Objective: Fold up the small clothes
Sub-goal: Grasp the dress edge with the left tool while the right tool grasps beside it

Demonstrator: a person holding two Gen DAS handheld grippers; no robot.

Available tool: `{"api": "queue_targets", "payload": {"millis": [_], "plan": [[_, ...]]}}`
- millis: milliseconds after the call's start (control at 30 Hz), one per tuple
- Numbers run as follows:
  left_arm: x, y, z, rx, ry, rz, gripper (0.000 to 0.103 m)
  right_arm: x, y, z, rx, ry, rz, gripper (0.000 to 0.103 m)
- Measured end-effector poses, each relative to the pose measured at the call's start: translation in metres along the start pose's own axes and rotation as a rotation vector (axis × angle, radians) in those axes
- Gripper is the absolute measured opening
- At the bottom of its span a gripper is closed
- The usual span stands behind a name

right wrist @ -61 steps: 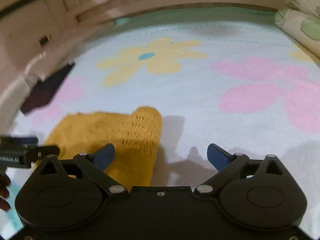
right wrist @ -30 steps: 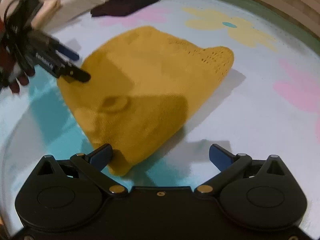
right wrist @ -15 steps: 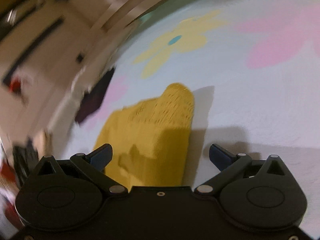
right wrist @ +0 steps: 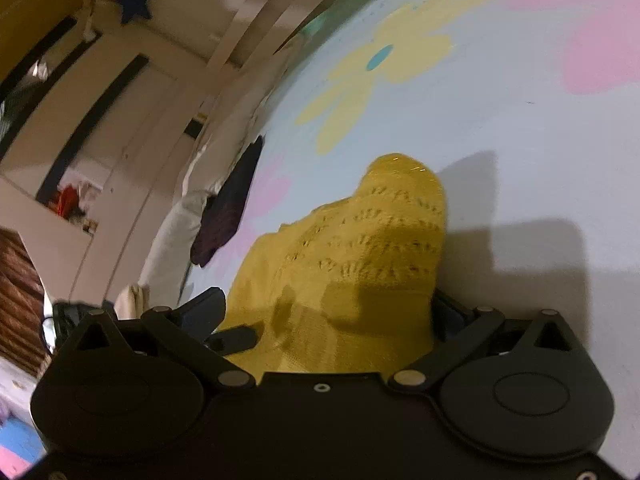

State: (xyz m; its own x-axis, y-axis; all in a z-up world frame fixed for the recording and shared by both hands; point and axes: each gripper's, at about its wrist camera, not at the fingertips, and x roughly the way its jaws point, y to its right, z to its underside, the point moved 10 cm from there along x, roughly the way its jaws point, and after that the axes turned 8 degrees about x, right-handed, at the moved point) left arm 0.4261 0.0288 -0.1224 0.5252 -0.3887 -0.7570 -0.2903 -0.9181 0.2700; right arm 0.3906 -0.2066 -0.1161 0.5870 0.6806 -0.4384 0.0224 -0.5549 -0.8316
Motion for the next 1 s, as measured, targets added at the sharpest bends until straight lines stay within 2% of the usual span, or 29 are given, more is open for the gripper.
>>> {"api": "queue_targets", "payload": {"millis": [100, 200, 267, 333, 367, 433, 533, 633, 700, 733, 800, 933, 1000], "plan": [[0.001, -0.001, -0.003, -0.012, 0.027, 0.014, 0.102, -0.004, 0.001, 0.0, 0.015, 0.007, -0.027, 0.103], [-0.002, -0.008, -0.006, -0.097, 0.064, 0.053, 0.102, -0.007, 0.0, 0.0, 0.016, -0.008, -0.052, 0.103], [-0.005, -0.015, -0.008, -0.169, 0.09, 0.088, 0.102, -0.008, 0.002, 0.0, 0.02, -0.014, -0.05, 0.09], [-0.006, -0.019, -0.009, -0.208, 0.101, 0.11, 0.102, -0.007, 0.01, 0.001, 0.055, -0.025, -0.043, 0.054], [-0.007, -0.02, -0.01, -0.211, 0.102, 0.113, 0.101, -0.006, 0.015, 0.003, 0.075, -0.033, -0.036, 0.047], [-0.007, -0.019, -0.011, -0.192, 0.098, 0.102, 0.101, -0.006, 0.018, 0.005, 0.063, -0.029, -0.028, 0.043], [-0.004, -0.013, -0.01, -0.145, 0.1, 0.068, 0.101, -0.008, 0.013, 0.005, 0.026, -0.025, -0.003, 0.043], [-0.004, -0.013, -0.011, -0.189, 0.118, 0.056, 0.099, -0.009, 0.01, 0.004, 0.014, -0.019, 0.0, 0.043], [-0.004, -0.013, -0.013, -0.246, 0.125, 0.12, 0.059, -0.009, 0.01, 0.004, 0.014, -0.014, 0.002, 0.042], [-0.002, -0.015, -0.011, -0.279, 0.108, 0.123, 0.022, -0.01, 0.009, 0.004, 0.011, -0.012, 0.002, 0.042], [-0.004, -0.017, -0.009, -0.31, 0.108, 0.118, 0.023, -0.013, 0.007, 0.004, 0.001, -0.003, 0.007, 0.041], [-0.019, 0.0, -0.015, -0.213, 0.145, 0.1, 0.022, -0.022, -0.011, 0.003, -0.029, 0.019, -0.006, 0.038], [-0.033, 0.012, -0.019, -0.2, 0.164, 0.121, 0.022, -0.028, -0.026, 0.004, -0.046, 0.025, -0.022, 0.037]]}}
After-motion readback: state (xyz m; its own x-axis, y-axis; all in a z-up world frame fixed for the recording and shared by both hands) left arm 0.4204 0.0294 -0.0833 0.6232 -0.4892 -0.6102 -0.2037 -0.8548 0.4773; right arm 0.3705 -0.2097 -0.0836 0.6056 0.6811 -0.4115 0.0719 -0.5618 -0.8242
